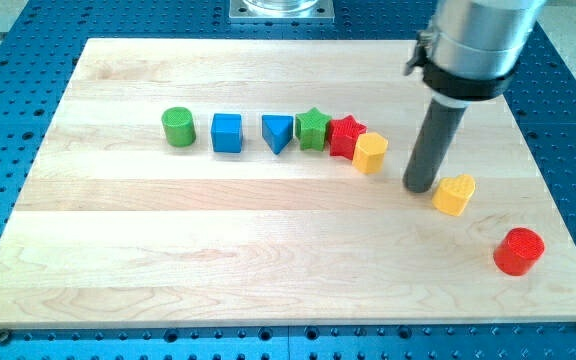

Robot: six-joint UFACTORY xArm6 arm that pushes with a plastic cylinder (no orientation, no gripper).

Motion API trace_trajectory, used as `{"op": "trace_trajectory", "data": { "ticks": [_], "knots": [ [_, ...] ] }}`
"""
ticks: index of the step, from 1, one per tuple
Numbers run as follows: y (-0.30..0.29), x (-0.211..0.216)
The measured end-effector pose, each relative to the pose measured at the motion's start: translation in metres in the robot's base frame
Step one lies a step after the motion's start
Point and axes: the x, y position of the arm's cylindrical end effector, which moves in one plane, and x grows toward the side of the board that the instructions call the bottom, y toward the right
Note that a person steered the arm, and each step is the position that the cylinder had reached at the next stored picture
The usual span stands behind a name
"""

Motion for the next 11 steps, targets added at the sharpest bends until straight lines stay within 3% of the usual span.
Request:
{"op": "trace_trajectory", "data": {
  "ticks": [1,2,4,11],
  "knots": [
    [0.052,0.016],
    [0.047,0.008],
    [0.065,-0.052],
    [0.046,-0.058]
  ]
}}
